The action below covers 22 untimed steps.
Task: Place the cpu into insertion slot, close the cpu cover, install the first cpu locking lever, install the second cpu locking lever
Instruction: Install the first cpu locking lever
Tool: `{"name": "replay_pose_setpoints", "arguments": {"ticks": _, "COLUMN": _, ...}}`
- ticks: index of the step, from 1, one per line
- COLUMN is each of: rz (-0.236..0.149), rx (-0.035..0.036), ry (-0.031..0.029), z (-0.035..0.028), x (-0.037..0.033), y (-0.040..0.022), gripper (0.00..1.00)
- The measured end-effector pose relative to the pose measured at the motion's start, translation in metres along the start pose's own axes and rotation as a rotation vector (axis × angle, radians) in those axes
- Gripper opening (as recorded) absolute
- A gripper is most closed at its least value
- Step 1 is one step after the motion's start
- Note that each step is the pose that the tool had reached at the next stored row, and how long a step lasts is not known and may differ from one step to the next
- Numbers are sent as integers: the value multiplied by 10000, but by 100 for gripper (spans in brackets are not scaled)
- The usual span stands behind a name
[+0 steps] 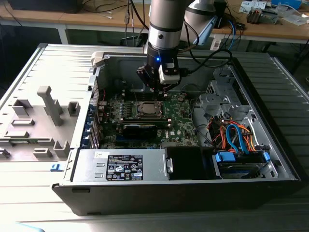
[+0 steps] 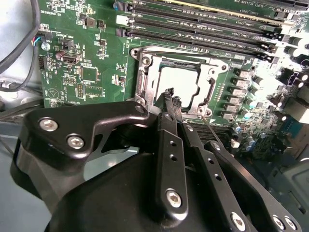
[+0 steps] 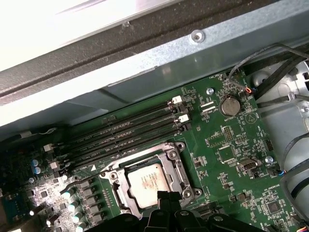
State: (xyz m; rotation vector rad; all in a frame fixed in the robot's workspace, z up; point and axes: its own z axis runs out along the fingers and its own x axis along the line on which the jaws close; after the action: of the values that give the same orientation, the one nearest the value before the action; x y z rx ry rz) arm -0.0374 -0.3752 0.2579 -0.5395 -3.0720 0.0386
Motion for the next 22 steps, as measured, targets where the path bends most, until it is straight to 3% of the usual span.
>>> {"name": "replay_pose_setpoints", "arguments": {"ticks": 22, "rz": -282, "rx": 5, "ry": -7, "z": 0, "x": 0, "y": 0, "gripper": 11}}
